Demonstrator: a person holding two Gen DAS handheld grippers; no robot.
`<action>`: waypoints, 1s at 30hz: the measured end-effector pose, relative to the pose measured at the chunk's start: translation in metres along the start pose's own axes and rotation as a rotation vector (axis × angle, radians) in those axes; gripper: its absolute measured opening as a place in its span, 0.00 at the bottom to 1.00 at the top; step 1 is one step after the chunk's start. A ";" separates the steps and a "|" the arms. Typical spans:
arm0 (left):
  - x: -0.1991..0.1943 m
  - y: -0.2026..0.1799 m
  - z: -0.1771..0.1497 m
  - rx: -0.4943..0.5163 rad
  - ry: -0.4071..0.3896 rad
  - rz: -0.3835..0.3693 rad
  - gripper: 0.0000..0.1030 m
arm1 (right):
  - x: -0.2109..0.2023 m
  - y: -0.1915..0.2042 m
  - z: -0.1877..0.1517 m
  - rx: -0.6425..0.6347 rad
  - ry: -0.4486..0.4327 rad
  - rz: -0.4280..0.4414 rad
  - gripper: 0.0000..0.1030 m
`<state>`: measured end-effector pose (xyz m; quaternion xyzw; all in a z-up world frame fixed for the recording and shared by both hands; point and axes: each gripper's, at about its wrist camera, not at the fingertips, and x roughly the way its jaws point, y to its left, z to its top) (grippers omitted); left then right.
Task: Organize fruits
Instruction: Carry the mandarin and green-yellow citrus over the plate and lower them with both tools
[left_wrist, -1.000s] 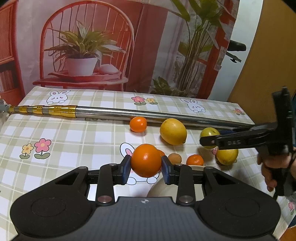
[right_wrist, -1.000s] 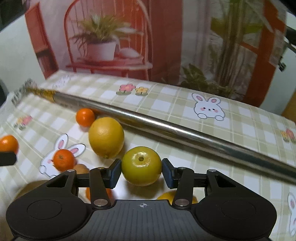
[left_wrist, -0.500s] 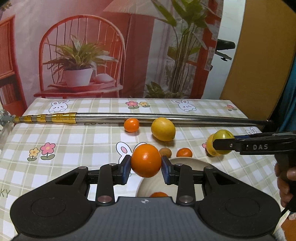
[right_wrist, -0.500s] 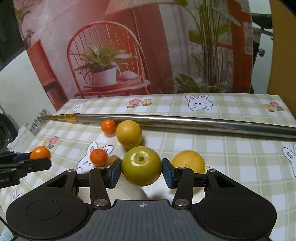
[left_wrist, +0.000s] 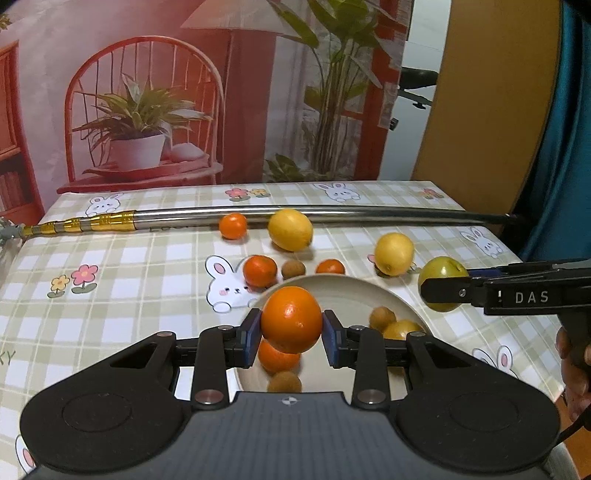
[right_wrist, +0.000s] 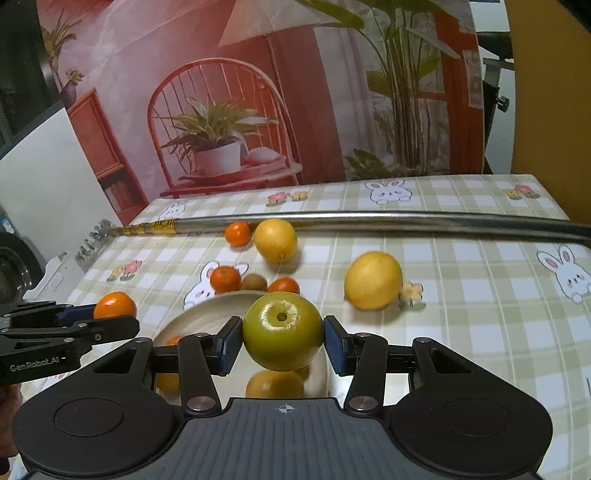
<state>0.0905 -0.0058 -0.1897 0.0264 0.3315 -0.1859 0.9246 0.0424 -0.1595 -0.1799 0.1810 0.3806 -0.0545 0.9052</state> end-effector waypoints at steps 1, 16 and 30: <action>-0.002 -0.001 -0.002 0.001 -0.001 -0.003 0.36 | -0.003 0.002 -0.003 -0.001 0.001 0.001 0.43; 0.009 -0.002 -0.030 0.019 0.087 -0.005 0.36 | -0.006 0.022 -0.041 -0.033 0.074 0.019 0.43; 0.026 -0.003 -0.040 0.041 0.156 -0.012 0.36 | 0.012 0.028 -0.058 -0.044 0.162 0.049 0.43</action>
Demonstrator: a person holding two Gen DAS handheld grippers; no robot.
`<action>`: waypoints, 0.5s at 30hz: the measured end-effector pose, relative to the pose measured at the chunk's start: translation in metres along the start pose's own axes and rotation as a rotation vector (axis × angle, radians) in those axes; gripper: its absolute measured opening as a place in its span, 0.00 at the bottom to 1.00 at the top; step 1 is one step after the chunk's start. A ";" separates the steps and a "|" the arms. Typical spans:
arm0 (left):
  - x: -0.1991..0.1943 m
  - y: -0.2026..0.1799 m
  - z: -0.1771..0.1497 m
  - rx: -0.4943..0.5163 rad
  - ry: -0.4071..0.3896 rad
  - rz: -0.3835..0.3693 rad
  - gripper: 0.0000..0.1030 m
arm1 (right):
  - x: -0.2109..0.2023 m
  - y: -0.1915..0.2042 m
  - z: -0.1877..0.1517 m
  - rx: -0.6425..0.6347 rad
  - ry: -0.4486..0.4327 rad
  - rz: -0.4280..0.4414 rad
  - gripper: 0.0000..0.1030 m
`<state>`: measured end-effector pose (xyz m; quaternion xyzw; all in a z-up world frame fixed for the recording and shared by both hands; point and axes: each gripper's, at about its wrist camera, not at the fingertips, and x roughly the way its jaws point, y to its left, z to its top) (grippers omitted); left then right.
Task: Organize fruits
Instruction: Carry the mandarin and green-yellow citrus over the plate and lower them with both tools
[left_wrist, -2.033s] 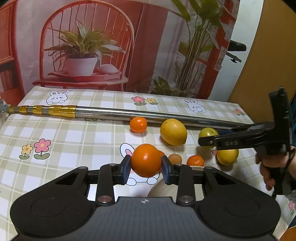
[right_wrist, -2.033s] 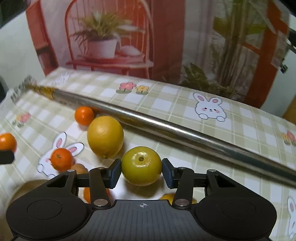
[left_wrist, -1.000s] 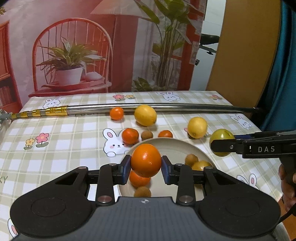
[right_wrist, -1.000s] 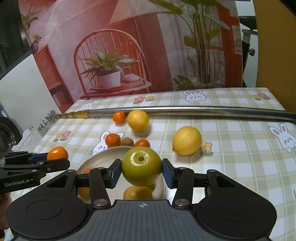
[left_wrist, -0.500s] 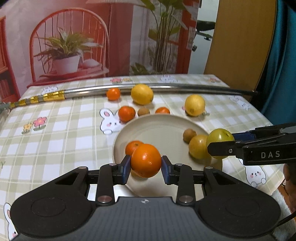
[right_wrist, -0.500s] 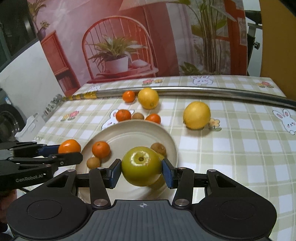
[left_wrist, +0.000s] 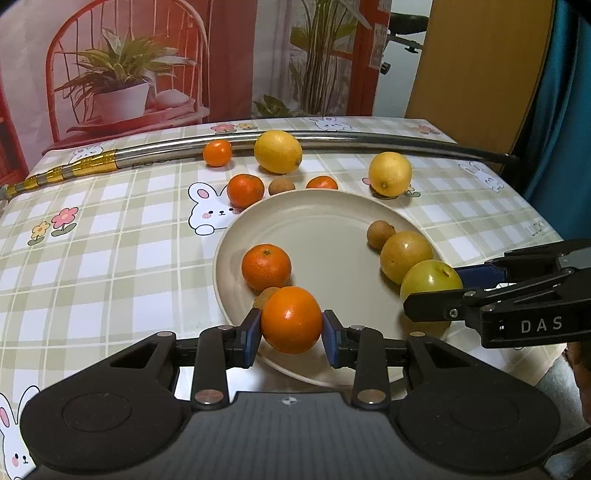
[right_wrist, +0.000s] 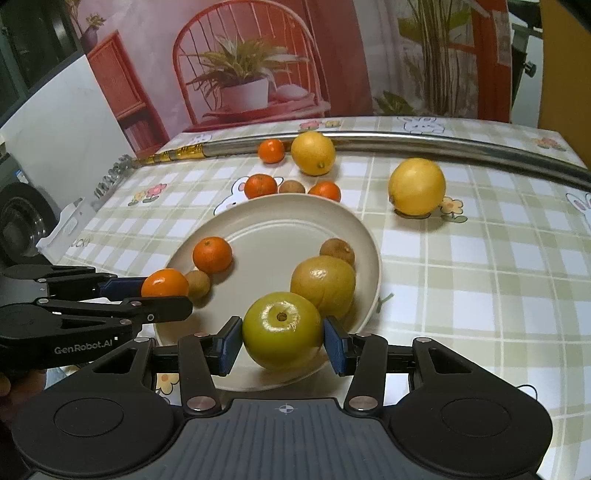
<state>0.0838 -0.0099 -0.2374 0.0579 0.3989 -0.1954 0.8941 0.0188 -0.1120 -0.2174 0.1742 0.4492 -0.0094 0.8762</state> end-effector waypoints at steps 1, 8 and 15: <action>0.001 0.000 0.000 0.003 0.002 0.002 0.36 | 0.001 -0.001 0.000 0.001 0.002 0.001 0.43; 0.007 0.000 0.001 0.020 0.019 0.013 0.36 | 0.008 -0.011 0.003 0.038 0.011 0.015 0.43; 0.016 0.000 0.005 0.046 0.025 0.040 0.36 | 0.017 -0.018 0.010 0.042 0.003 -0.006 0.43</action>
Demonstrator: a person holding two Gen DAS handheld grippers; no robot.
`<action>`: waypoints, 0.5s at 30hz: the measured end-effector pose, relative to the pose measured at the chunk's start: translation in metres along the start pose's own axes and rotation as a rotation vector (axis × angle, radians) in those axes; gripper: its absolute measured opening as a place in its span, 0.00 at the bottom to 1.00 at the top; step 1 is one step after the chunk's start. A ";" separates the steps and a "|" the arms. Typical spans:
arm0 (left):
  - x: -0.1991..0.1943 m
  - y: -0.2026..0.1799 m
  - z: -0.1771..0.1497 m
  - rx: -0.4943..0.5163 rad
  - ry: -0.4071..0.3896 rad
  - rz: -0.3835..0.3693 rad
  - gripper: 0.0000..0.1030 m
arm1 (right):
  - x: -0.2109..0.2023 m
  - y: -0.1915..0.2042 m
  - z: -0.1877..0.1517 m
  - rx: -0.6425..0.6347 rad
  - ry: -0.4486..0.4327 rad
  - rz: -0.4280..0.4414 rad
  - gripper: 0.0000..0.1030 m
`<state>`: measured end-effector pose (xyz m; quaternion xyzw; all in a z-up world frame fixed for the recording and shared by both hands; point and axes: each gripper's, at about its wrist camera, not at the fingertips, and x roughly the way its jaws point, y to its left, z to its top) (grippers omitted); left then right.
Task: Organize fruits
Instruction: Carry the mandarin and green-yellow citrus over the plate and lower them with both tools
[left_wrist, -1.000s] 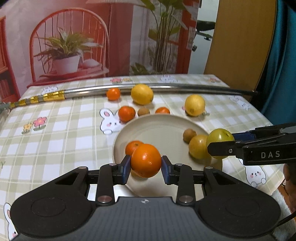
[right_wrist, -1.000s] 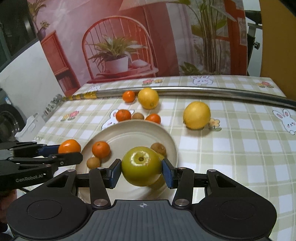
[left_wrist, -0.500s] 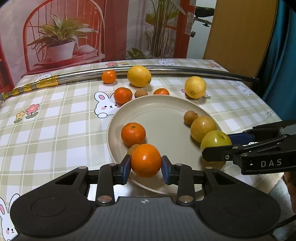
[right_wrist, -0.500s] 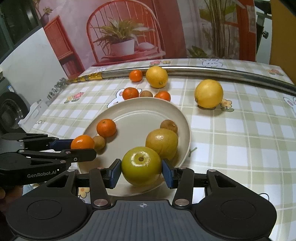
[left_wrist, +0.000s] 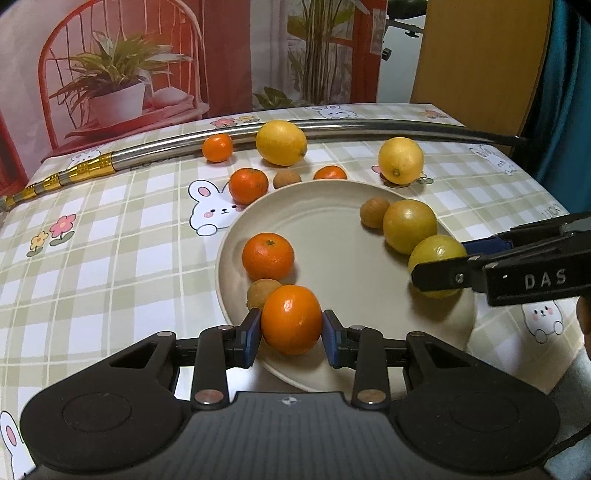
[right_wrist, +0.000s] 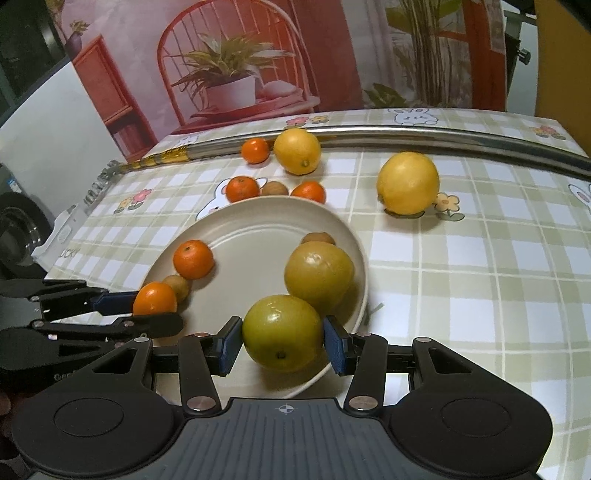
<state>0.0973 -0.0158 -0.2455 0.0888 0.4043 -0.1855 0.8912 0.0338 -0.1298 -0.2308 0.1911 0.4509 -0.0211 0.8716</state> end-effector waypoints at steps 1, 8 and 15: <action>0.001 0.001 0.001 0.000 0.000 0.003 0.36 | 0.001 -0.002 0.001 0.006 -0.003 0.000 0.43; 0.009 0.004 0.008 0.009 -0.008 0.032 0.36 | 0.007 -0.009 0.010 0.019 -0.018 -0.009 0.43; 0.015 0.006 0.012 0.019 -0.024 0.042 0.36 | 0.012 -0.011 0.016 0.020 -0.031 -0.022 0.43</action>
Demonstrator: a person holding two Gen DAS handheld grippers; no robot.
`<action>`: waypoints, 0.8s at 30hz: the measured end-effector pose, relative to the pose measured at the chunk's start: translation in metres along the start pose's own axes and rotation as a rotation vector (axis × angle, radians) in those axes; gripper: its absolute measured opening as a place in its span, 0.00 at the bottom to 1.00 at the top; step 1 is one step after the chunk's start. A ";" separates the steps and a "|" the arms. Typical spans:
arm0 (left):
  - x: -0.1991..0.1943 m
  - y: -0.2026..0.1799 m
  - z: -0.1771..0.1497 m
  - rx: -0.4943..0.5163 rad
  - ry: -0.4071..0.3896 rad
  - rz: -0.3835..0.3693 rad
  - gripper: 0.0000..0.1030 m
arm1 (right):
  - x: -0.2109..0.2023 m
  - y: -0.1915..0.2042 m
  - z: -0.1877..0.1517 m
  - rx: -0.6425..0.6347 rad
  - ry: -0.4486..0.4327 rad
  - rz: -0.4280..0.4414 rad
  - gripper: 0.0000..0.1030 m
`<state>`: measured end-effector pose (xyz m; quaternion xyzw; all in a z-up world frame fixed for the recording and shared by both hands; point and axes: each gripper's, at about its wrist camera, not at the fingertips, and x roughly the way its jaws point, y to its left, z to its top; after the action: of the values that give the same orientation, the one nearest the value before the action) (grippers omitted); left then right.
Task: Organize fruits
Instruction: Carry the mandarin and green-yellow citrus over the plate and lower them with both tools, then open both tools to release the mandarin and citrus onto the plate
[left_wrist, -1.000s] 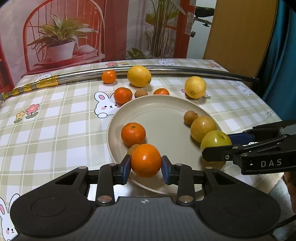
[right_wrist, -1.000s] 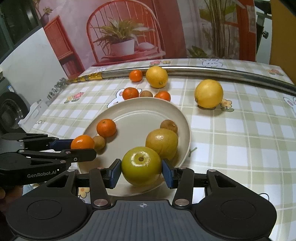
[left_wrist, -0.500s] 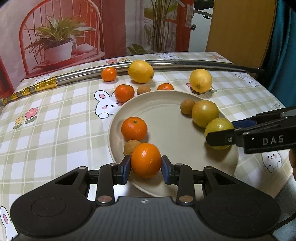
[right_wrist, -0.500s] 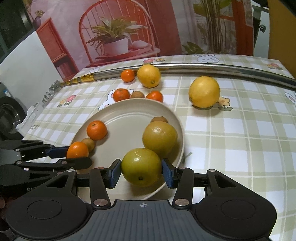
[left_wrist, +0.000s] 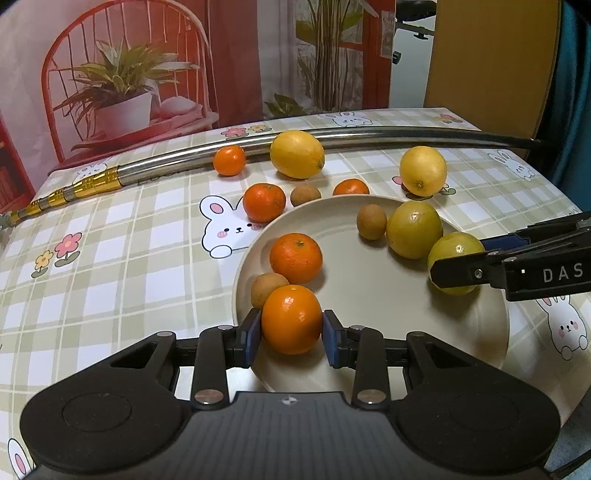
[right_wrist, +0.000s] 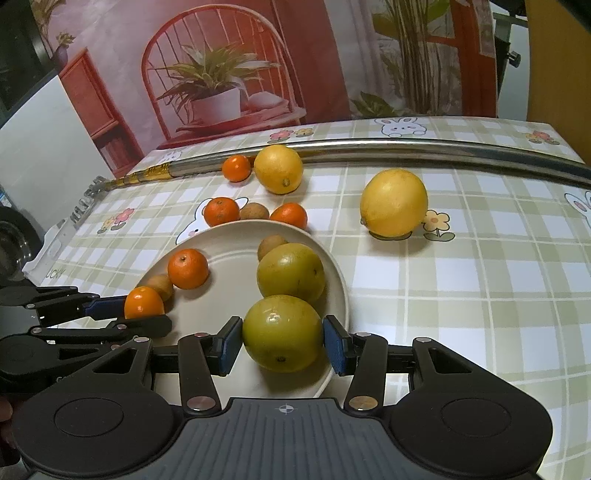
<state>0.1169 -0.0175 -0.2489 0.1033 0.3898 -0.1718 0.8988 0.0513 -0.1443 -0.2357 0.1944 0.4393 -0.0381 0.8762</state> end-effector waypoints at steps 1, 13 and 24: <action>0.000 0.000 0.000 0.000 -0.002 0.000 0.36 | 0.000 0.000 0.000 -0.001 -0.001 0.000 0.43; -0.007 0.002 -0.003 -0.025 -0.024 -0.012 0.36 | -0.004 0.000 -0.002 -0.004 -0.002 -0.003 0.43; -0.014 0.007 -0.004 -0.073 -0.047 -0.027 0.36 | -0.012 0.002 -0.003 -0.007 -0.011 -0.008 0.43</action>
<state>0.1080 -0.0062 -0.2405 0.0612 0.3760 -0.1717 0.9085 0.0415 -0.1427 -0.2274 0.1893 0.4354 -0.0413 0.8792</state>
